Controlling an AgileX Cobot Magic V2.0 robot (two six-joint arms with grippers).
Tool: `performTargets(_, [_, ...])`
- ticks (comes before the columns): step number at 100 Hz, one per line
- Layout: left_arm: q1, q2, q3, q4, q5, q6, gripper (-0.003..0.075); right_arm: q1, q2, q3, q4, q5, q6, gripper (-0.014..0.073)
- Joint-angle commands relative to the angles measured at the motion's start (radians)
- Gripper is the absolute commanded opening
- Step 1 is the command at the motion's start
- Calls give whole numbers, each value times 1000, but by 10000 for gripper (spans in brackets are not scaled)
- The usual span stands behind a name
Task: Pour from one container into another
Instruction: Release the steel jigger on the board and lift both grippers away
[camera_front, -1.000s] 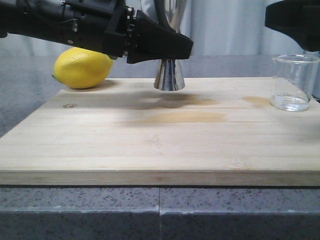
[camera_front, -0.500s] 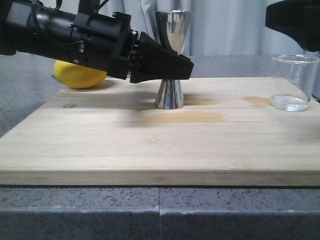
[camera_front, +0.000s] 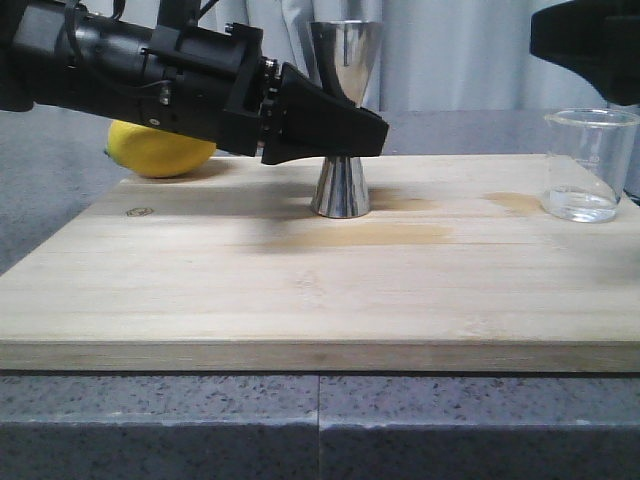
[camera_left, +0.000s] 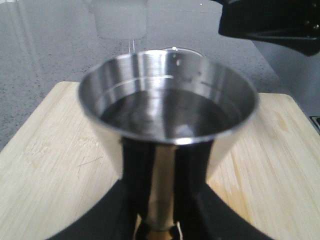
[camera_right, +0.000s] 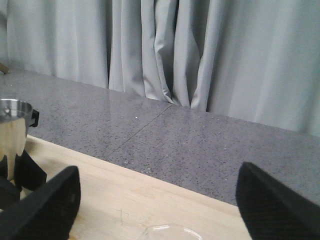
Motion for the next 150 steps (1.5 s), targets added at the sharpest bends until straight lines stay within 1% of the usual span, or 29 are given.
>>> performTargets(1, [-5, -50, -28, -82, 114, 3, 220, -1, -18, -20, -11, -85, -10, 575])
performTargets(31, [-5, -50, -28, -92, 114, 3, 388, -1, -18, -20, -11, -85, -10, 575])
performTargets(49, [-5, -50, -28, -89, 113, -71, 495, -1, -18, -20, -11, -85, -10, 575])
performTargets(58, [-5, -54, -28, -64, 111, -83, 542, -1, -18, -20, -11, -85, -10, 575])
performTargets(72, [-5, -87, -28, -21, 61, -111, 549, -1, -18, -20, -11, -85, -10, 575])
performTargets(77, [-5, -103, -28, -3, 25, -144, 549, -1, -18, -20, -11, -85, -10, 575])
performTargets(87, [-5, -129, -28, 62, 8, -196, 549, -1, -18, -20, -11, -85, -10, 575])
performTargets(94, [-5, -141, -28, 77, -16, -238, 549, -1, -18, -25, -11, -66, -10, 575])
performTargets(101, [-5, -160, -28, 91, -50, -254, 549, -1, -20, -54, -6, 8, -10, 575])
performTargets(115, [-5, -194, -28, 161, -112, -329, 549, -1, -29, -148, -6, 227, -10, 575])
performTargets(125, [-5, -218, -28, 224, -130, -400, 549, -1, -43, -225, -6, 383, -10, 575])
performTargets(140, [-5, -263, -28, 305, -171, -490, 548, -1, -43, -354, -6, 660, -10, 575])
performTargets(150, [-5, -301, -28, 356, -188, -534, 548, -1, -43, -426, 4, 784, -10, 575])
